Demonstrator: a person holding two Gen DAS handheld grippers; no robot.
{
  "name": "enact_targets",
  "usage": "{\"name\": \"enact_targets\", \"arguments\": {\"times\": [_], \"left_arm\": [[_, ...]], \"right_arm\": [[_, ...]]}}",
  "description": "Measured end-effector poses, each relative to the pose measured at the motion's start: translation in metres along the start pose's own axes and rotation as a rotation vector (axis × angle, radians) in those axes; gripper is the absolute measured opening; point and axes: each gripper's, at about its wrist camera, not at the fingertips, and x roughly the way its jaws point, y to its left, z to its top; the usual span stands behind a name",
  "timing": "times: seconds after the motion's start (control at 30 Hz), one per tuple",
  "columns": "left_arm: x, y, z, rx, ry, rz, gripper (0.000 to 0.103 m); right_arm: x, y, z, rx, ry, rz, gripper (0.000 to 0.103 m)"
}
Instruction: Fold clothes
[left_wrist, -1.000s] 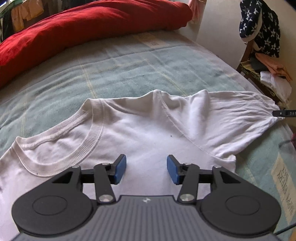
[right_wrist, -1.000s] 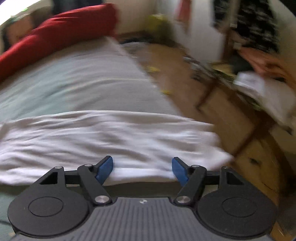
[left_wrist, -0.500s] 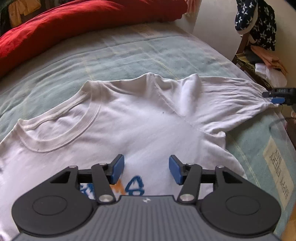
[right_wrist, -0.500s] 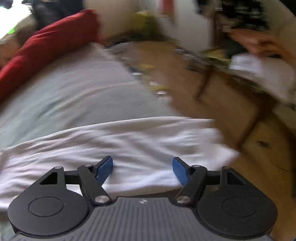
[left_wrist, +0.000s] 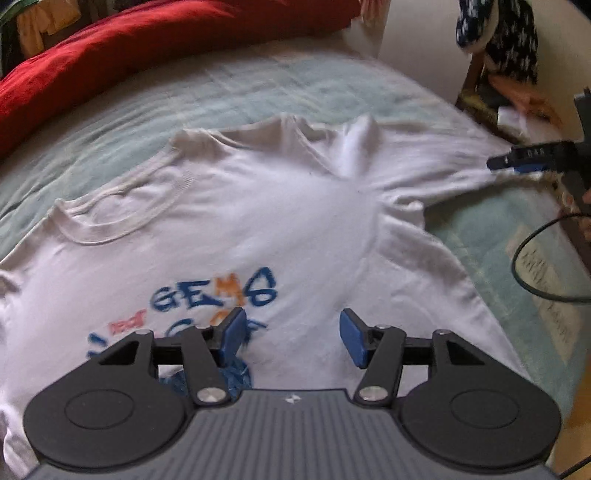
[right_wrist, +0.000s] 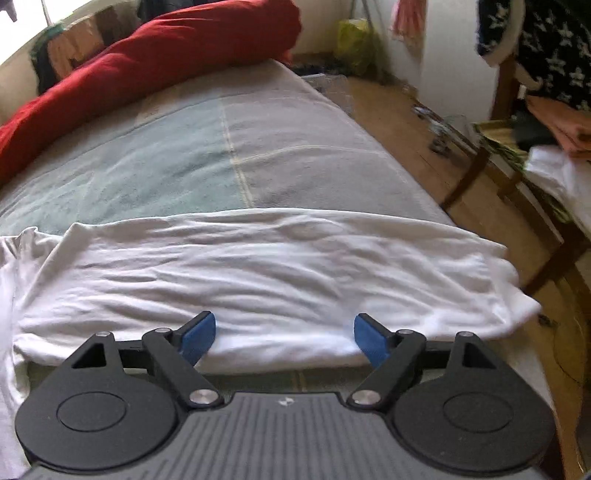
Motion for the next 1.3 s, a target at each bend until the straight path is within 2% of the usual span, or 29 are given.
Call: {"name": "enact_targets", "arguments": {"times": [0.1, 0.23, 0.33, 0.47, 0.6, 0.67, 0.7, 0.8, 0.87, 0.93, 1.07, 1.1, 1.3], "left_arm": [[-0.018, 0.026, -0.004, -0.044, -0.03, 0.063, 0.058], [-0.039, 0.06, -0.024, -0.089, -0.036, 0.116, 0.057], [-0.049, 0.077, -0.046, -0.086, -0.022, 0.141, 0.057], [-0.056, 0.097, -0.085, -0.133, 0.031, 0.151, 0.057], [-0.07, 0.114, -0.134, -0.273, 0.089, 0.103, 0.058], [-0.081, 0.117, -0.148, -0.297, 0.085, 0.079, 0.058], [-0.086, 0.12, -0.149, -0.296, 0.069, 0.075, 0.058], [-0.093, 0.135, -0.137, -0.268, -0.028, 0.067, 0.058], [-0.089, 0.147, -0.12, -0.234, -0.091, 0.077, 0.058], [-0.074, 0.163, -0.105, -0.22, -0.122, 0.055, 0.059], [-0.056, 0.184, -0.113, -0.248, -0.075, 0.036, 0.056], [-0.062, 0.185, -0.119, -0.258, -0.078, 0.033, 0.056], [-0.079, 0.161, -0.148, -0.211, -0.025, -0.003, 0.056]], "right_arm": [[-0.03, 0.031, -0.001, -0.034, -0.03, 0.05, 0.086], [-0.056, 0.112, -0.01, -0.156, -0.06, 0.199, 0.088], [-0.061, 0.178, -0.03, -0.275, -0.07, 0.307, 0.088], [-0.049, 0.244, -0.062, -0.414, -0.012, 0.355, 0.088], [-0.042, 0.267, -0.098, -0.475, 0.085, 0.318, 0.089], [-0.041, 0.269, -0.111, -0.469, 0.116, 0.28, 0.097], [-0.042, 0.27, -0.116, -0.463, 0.123, 0.26, 0.103], [-0.045, 0.27, -0.129, -0.443, 0.141, 0.202, 0.103], [-0.046, 0.27, -0.129, -0.415, 0.146, 0.175, 0.103], [-0.044, 0.274, -0.13, -0.387, 0.145, 0.145, 0.103], [-0.045, 0.278, -0.132, -0.364, 0.143, 0.099, 0.103], [-0.046, 0.277, -0.133, -0.346, 0.146, 0.093, 0.103], [-0.046, 0.279, -0.137, -0.306, 0.146, 0.056, 0.103]]}}
